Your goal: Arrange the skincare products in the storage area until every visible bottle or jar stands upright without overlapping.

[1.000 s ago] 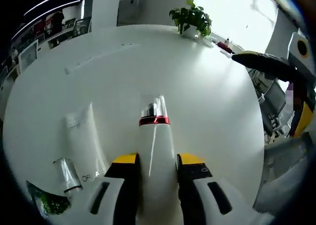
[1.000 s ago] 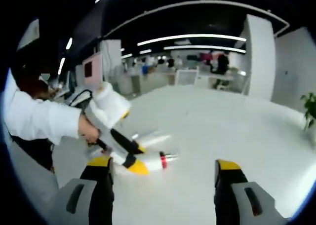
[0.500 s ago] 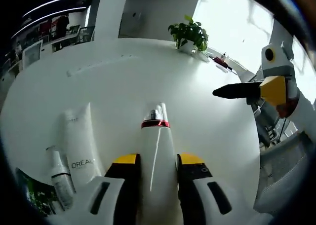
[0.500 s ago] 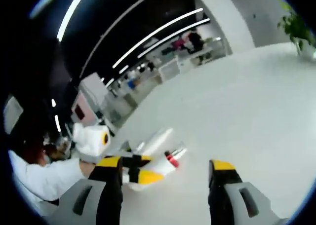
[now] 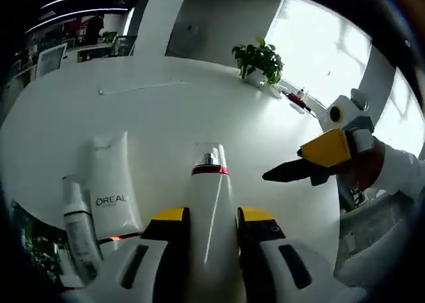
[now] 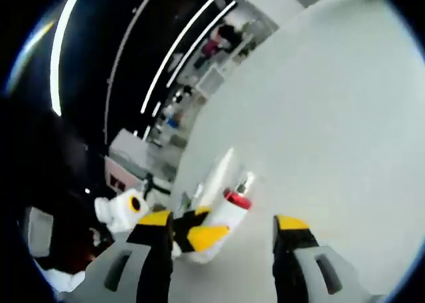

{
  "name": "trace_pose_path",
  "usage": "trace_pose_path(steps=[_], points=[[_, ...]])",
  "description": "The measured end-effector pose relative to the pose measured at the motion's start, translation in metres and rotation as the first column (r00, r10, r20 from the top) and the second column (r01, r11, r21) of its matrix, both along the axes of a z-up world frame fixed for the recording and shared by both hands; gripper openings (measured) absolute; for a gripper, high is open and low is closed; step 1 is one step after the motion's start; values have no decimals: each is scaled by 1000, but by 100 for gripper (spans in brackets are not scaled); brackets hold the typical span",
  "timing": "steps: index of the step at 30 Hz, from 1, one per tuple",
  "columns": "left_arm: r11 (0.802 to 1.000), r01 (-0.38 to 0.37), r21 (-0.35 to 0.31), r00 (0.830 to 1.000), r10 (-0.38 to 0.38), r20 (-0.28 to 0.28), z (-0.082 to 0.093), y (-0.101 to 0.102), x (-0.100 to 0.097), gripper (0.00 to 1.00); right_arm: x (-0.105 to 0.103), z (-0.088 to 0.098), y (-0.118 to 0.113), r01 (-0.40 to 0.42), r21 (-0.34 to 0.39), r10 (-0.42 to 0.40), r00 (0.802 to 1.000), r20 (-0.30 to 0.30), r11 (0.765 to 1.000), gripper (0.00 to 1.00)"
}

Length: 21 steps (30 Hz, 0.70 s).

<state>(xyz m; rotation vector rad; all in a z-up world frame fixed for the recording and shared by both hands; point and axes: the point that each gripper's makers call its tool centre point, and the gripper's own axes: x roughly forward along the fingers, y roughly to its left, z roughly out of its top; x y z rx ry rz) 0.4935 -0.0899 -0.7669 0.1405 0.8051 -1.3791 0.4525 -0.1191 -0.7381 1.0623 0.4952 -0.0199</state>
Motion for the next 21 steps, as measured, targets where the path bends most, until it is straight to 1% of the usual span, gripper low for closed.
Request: trace_pose_path(steps=[1,2,3,4,5,6,7,8,10,12,14,16,18,21], points=[[1000,1,0,1000,-1,-2,1,0,0,24,2,-4,1,1,16,-1,1000,-13,1000,62],[1000,2,0,1000,-2,-9,1,0,0,24,2,-11,6,-5,54,7,999,-48,999,62],[1000,1,-1,1000,-1,-18,1,1,0,24,4,-14,7,-1,73,5,998,-56,997,62],[1000,-4,1,999,4,-34,1,1,0,24,7,-15,8,12,88,-8,998,-56,996,59],[1000,-13,3,998,13,-54,0,3,0,24,9,-16,8,4,83,-1,999,-40,997,57],[1000,-13,3,998,13,-62,0,3,0,24,11,-14,11,21,130,-15,999,-47,991,56],[1000,-14,5,997,15,-75,0,4,-1,24,16,-12,10,46,154,-41,999,-31,987,57],[1000,-16,7,996,16,-83,0,4,-1,24,20,-12,8,61,163,-56,998,-30,985,57],[1000,-21,12,993,23,-112,-1,5,-1,24,24,-12,9,62,168,-56,998,-37,984,57],[999,-34,8,988,35,-153,0,5,-2,24,28,-11,9,60,163,-52,997,-54,985,56],[999,-41,0,980,40,-197,2,5,-3,24,29,-13,9,57,155,-44,995,-90,986,55],[999,-33,-15,979,29,-200,4,4,-5,24,32,-14,9,38,133,-24,994,-107,990,53],[999,-35,-14,976,31,-217,5,3,-7,24,36,-15,8,33,116,-19,992,-122,993,53],[999,-33,-26,975,26,-222,8,1,-11,24,42,-15,7,28,92,-15,990,-139,995,53]])
